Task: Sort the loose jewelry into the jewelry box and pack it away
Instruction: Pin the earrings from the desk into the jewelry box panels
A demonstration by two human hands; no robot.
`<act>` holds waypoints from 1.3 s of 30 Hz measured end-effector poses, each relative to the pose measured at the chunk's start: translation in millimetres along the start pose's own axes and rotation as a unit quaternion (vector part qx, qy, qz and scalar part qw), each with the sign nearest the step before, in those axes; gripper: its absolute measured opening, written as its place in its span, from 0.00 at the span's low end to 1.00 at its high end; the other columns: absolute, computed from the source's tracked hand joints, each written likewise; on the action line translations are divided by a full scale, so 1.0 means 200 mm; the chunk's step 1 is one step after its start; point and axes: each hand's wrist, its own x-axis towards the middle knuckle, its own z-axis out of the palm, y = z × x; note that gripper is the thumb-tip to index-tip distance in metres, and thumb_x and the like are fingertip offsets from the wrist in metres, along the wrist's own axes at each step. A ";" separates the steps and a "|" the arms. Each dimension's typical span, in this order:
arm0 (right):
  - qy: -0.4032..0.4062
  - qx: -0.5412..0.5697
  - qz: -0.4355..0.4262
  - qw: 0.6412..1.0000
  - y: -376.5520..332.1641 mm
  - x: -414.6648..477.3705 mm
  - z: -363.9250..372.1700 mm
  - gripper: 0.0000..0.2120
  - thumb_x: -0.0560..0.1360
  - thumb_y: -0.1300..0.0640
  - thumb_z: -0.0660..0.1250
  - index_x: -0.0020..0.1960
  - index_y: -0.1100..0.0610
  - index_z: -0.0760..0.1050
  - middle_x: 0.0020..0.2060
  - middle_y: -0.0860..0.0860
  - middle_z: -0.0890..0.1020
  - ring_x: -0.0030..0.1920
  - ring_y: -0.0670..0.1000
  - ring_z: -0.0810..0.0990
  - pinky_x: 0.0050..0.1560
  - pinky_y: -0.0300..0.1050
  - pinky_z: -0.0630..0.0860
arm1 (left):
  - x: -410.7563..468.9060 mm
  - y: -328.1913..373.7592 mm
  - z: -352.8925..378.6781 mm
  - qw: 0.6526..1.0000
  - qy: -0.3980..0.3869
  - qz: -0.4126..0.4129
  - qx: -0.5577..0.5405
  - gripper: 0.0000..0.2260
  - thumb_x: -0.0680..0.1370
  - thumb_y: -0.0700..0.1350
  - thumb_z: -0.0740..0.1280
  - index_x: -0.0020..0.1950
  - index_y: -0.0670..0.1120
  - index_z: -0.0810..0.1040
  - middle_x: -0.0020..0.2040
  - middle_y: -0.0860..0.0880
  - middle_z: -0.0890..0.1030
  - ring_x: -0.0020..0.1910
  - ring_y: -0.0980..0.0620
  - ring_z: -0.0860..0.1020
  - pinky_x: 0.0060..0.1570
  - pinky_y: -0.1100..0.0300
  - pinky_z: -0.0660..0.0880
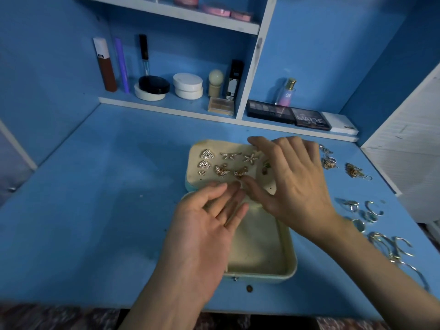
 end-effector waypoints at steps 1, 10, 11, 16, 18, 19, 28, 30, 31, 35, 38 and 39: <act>0.012 -0.005 -0.004 1.000 -0.01 -0.01 0.00 0.24 0.71 0.51 0.69 0.63 0.57 0.65 0.43 0.52 0.75 0.47 0.53 0.68 0.50 0.50 0.64 | -0.01 0.01 0.00 1.000 -0.001 -0.007 -0.001 0.17 0.65 0.38 0.64 0.53 0.39 0.77 0.53 0.37 0.82 0.56 0.42 0.81 0.58 0.49 0.74; 0.087 -0.053 -0.026 0.994 -0.10 -0.14 -0.01 0.17 0.73 0.56 0.69 0.59 0.57 0.67 0.41 0.53 0.79 0.44 0.54 0.72 0.48 0.53 0.67 | -0.05 0.03 -0.02 0.998 -0.009 -0.027 -0.053 0.13 0.63 0.37 0.69 0.47 0.41 0.76 0.54 0.38 0.82 0.55 0.43 0.81 0.63 0.50 0.72; 0.073 -0.048 -0.032 0.996 -0.10 -0.16 -0.03 0.18 0.73 0.57 0.68 0.60 0.57 0.67 0.42 0.53 0.80 0.44 0.54 0.73 0.50 0.54 0.67 | -0.06 0.02 -0.02 0.998 -0.010 -0.022 -0.052 0.13 0.63 0.37 0.69 0.47 0.42 0.76 0.54 0.38 0.82 0.56 0.43 0.81 0.63 0.50 0.71; -0.010 -0.005 -0.061 0.998 -0.11 -0.21 -0.15 0.20 0.71 0.55 0.65 0.61 0.56 0.68 0.47 0.52 0.81 0.48 0.55 0.76 0.57 0.58 0.65 | -0.06 -0.02 -0.11 0.997 -0.056 -0.004 -0.057 0.26 0.55 0.35 0.78 0.52 0.41 0.81 0.57 0.38 0.81 0.58 0.43 0.80 0.62 0.49 0.70; -0.033 0.004 -0.069 0.997 -0.11 -0.23 -0.17 0.22 0.68 0.56 0.65 0.62 0.56 0.68 0.46 0.52 0.80 0.48 0.56 0.75 0.57 0.59 0.65 | -0.07 -0.02 -0.13 0.995 -0.078 0.005 -0.054 0.28 0.49 0.37 0.81 0.49 0.42 0.84 0.55 0.40 0.82 0.56 0.44 0.81 0.60 0.49 0.71; -0.044 0.010 -0.070 0.997 -0.11 -0.23 -0.18 0.23 0.67 0.56 0.65 0.62 0.56 0.69 0.46 0.52 0.80 0.48 0.55 0.75 0.57 0.60 0.66 | -0.07 -0.02 -0.14 0.996 -0.078 0.008 -0.048 0.28 0.48 0.38 0.82 0.47 0.43 0.85 0.53 0.40 0.83 0.55 0.44 0.81 0.58 0.50 0.71; -0.024 0.205 0.056 0.977 -0.01 -0.09 -0.24 0.14 0.74 0.55 0.56 0.58 0.54 0.71 0.46 0.47 0.78 0.50 0.49 0.75 0.55 0.49 0.66 | -0.07 -0.02 -0.14 0.996 -0.089 0.014 -0.023 0.17 0.54 0.37 0.76 0.42 0.45 0.86 0.54 0.41 0.83 0.55 0.45 0.82 0.58 0.51 0.71; -0.008 0.207 0.139 0.968 0.11 -0.03 -0.20 0.11 0.74 0.56 0.58 0.54 0.54 0.74 0.46 0.42 0.78 0.49 0.48 0.75 0.51 0.45 0.68 | -0.08 -0.02 -0.14 0.996 -0.088 0.011 -0.023 0.12 0.57 0.37 0.72 0.39 0.45 0.85 0.55 0.42 0.83 0.55 0.45 0.81 0.59 0.50 0.70; -0.010 0.205 0.186 0.961 0.19 -0.01 -0.17 0.10 0.73 0.57 0.60 0.52 0.53 0.75 0.44 0.41 0.78 0.46 0.46 0.75 0.49 0.44 0.70 | -0.08 -0.02 -0.15 0.996 -0.087 0.012 -0.022 0.11 0.57 0.36 0.71 0.38 0.45 0.85 0.54 0.42 0.83 0.55 0.45 0.82 0.59 0.49 0.71; -0.089 0.187 0.311 0.928 0.49 0.00 -0.03 0.07 0.73 0.62 0.67 0.45 0.50 0.78 0.38 0.53 0.82 0.37 0.45 0.76 0.44 0.42 0.73 | -0.08 -0.02 -0.16 0.995 -0.094 0.023 -0.017 0.19 0.48 0.37 0.79 0.38 0.45 0.84 0.54 0.41 0.82 0.56 0.45 0.81 0.58 0.49 0.74; -0.197 0.157 0.305 0.918 0.58 -0.03 0.03 0.10 0.72 0.62 0.69 0.39 0.48 0.78 0.37 0.50 0.82 0.37 0.45 0.77 0.41 0.34 0.71 | -0.06 -0.03 -0.18 0.994 -0.101 0.030 -0.016 0.21 0.47 0.39 0.81 0.39 0.44 0.84 0.54 0.41 0.82 0.57 0.44 0.81 0.54 0.49 0.78; -0.226 0.154 0.299 0.914 0.59 -0.04 0.05 0.11 0.72 0.62 0.70 0.38 0.47 0.77 0.36 0.48 0.82 0.36 0.42 0.77 0.39 0.28 0.69 | -0.06 -0.03 -0.18 0.994 -0.104 0.031 -0.016 0.22 0.47 0.39 0.81 0.39 0.44 0.85 0.54 0.41 0.82 0.57 0.44 0.81 0.54 0.50 0.77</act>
